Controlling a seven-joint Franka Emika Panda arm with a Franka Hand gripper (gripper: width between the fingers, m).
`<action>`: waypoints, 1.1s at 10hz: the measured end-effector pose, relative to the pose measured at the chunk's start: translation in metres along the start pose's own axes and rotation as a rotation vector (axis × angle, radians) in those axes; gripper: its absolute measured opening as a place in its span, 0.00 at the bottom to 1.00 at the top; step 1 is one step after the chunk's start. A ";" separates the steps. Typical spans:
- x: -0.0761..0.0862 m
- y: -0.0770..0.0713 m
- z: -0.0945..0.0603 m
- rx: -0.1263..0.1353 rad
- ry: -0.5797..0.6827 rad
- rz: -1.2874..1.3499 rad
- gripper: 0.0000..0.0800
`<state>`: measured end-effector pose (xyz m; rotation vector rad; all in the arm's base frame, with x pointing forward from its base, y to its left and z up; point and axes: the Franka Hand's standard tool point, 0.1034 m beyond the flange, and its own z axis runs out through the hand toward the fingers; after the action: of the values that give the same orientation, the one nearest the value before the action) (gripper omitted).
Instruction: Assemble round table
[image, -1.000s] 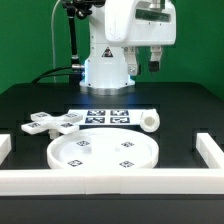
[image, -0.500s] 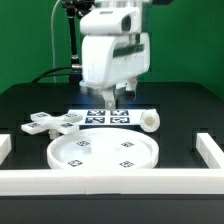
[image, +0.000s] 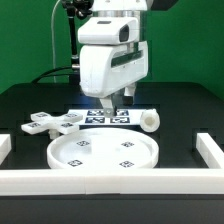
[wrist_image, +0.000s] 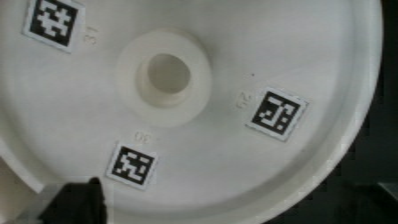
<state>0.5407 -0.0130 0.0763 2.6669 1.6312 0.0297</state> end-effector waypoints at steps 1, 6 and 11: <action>-0.007 0.006 0.014 0.008 -0.004 -0.005 0.81; -0.017 0.024 0.054 0.026 -0.004 -0.007 0.81; -0.022 0.018 0.065 0.045 -0.009 -0.001 0.68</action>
Offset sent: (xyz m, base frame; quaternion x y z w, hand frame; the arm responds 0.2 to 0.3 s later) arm 0.0225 -0.0094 -0.0296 0.0064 0.0145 -0.0211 0.9997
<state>0.5487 -0.0408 0.0115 2.6944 1.6505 -0.0198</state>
